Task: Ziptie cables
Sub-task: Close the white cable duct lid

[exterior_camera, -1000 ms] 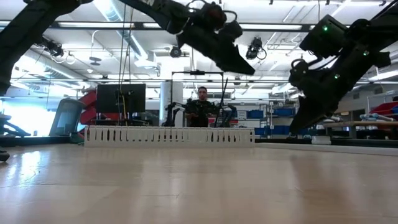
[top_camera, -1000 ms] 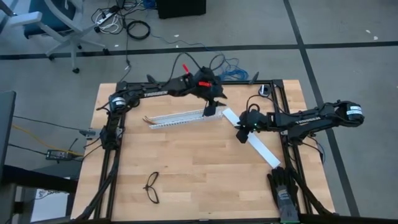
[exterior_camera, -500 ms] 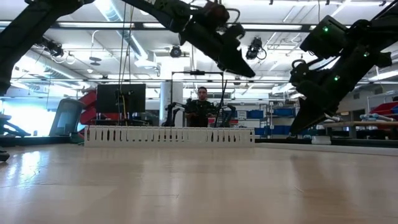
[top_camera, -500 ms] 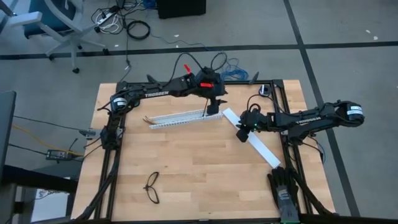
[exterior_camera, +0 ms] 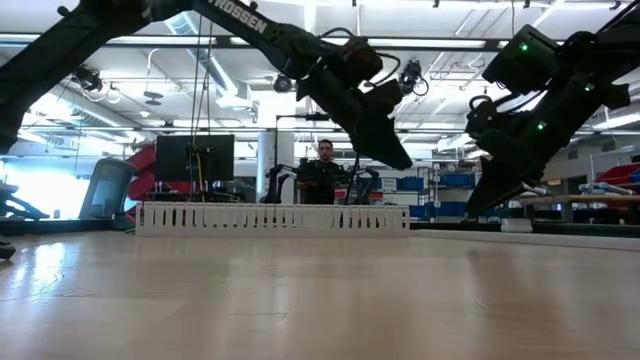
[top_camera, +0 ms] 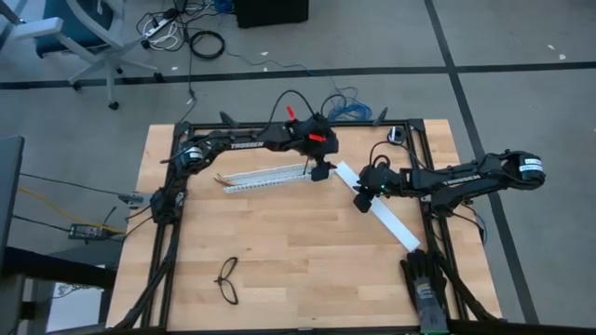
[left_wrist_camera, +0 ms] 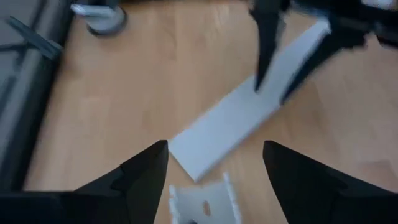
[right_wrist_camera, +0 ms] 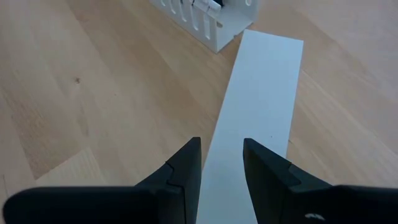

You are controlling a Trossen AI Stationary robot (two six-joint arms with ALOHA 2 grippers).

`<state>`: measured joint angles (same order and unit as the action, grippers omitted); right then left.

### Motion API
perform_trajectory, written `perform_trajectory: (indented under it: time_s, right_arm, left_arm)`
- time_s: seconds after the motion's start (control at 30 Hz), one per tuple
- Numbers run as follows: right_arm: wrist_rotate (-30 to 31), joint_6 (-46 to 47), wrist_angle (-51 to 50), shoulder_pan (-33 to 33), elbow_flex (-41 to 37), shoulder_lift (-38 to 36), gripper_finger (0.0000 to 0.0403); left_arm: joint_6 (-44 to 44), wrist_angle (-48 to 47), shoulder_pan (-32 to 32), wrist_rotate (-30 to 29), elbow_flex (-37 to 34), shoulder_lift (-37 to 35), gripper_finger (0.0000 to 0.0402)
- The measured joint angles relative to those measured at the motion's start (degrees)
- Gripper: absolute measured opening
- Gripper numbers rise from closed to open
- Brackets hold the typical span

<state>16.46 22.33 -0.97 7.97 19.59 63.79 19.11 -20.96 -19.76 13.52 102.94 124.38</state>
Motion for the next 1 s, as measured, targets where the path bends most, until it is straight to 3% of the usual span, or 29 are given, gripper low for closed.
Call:
perform_trajectory:
  time_s: [0.4,1.0]
  right_arm:
    - [-0.01,0.0,0.78,0.0,0.0,0.0,0.0107]
    - [-0.01,0.0,1.11,0.0,0.0,0.02,0.0107]
  left_arm:
    - [2.73,-7.4,0.12,-0.41,-0.03,3.59,0.0273]
    - [1.82,-5.21,-0.46,-1.59,-0.05,5.55,0.0273]
